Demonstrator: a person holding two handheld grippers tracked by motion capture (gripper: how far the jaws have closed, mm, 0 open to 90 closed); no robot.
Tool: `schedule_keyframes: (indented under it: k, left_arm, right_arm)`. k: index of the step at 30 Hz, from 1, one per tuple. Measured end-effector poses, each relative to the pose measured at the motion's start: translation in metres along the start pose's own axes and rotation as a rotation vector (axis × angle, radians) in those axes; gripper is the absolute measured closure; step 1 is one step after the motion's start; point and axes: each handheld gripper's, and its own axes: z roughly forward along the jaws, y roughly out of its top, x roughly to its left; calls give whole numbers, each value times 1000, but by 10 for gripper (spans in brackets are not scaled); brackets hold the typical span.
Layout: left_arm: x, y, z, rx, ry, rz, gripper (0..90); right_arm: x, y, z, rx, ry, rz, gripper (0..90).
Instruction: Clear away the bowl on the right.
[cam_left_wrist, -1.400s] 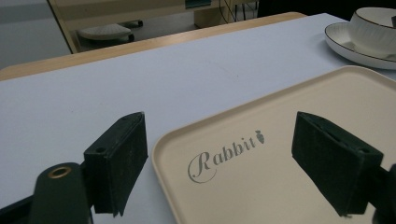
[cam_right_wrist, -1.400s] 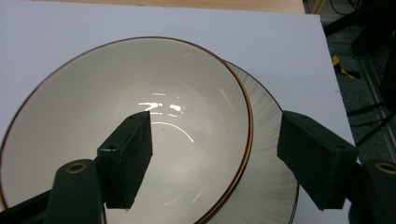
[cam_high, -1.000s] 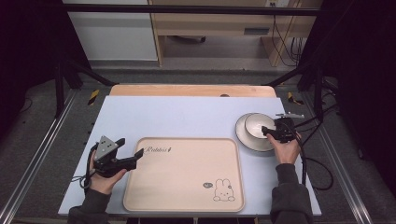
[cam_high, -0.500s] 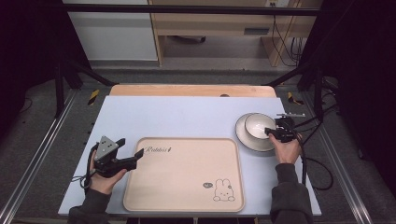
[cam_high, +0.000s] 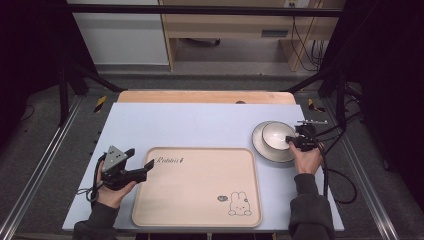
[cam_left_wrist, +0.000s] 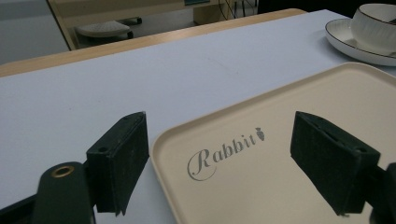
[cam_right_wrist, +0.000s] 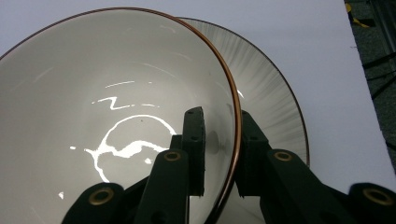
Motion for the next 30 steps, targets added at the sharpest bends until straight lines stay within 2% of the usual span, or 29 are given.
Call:
schedule_keyframes:
  k: [1,9,12,22,24,30]
  left_arm:
    - [0,0,0,0,0,0,190]
    - [0,0,0,4,1,1,192]
    - [0,0,0,5,1,0,192]
    - [0,0,0,2,1,0,194]
    - [0,0,0,0,0,2,194]
    - [-1,0,0,0,0,2,195]
  right_arm:
    - [-1,0,0,-3,0,-5,775]
    - [-2,2,-1,-10,12,43,812]
    - [-2,2,-2,-22,15,43,821]
    - [3,4,-9,-46,10,15,820]
    - [6,4,-10,-49,13,26,820]
    - [8,5,-13,-69,10,-2,816]
